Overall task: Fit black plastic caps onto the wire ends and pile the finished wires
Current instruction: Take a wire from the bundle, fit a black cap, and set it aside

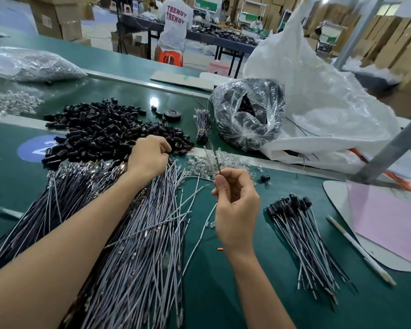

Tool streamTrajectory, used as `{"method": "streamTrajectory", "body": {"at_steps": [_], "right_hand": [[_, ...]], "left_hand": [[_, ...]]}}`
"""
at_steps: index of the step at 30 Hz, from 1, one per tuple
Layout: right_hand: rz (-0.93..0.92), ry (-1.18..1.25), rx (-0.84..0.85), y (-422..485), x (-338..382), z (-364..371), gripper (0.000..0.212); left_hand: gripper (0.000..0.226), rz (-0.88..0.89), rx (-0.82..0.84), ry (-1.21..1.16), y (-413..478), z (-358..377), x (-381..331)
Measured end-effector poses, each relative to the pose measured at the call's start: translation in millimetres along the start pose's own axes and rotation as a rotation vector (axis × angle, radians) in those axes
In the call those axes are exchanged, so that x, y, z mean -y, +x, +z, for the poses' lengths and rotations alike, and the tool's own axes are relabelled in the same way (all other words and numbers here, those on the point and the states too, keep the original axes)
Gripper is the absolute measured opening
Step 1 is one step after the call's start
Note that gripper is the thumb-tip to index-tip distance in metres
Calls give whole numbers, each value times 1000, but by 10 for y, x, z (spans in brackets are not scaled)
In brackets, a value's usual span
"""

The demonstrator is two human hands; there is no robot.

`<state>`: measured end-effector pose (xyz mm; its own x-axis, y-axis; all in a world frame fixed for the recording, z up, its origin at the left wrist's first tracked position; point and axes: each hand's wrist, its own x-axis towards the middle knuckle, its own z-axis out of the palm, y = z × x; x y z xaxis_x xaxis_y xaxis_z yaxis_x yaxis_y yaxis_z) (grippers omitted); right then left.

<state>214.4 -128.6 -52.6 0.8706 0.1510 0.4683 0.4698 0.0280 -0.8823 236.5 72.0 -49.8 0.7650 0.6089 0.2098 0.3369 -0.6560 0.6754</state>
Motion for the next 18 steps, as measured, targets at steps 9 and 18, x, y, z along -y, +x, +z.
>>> {"method": "streamTrajectory", "body": {"at_steps": [9, 18], "right_hand": [[-34, -54, 13, -18, -13, 21, 19], [-21, -84, 13, -12, -26, 9, 17]], "left_hand": [[25, 105, 155, 350, 194, 219, -177], [15, 147, 55, 228, 203, 66, -125]]}}
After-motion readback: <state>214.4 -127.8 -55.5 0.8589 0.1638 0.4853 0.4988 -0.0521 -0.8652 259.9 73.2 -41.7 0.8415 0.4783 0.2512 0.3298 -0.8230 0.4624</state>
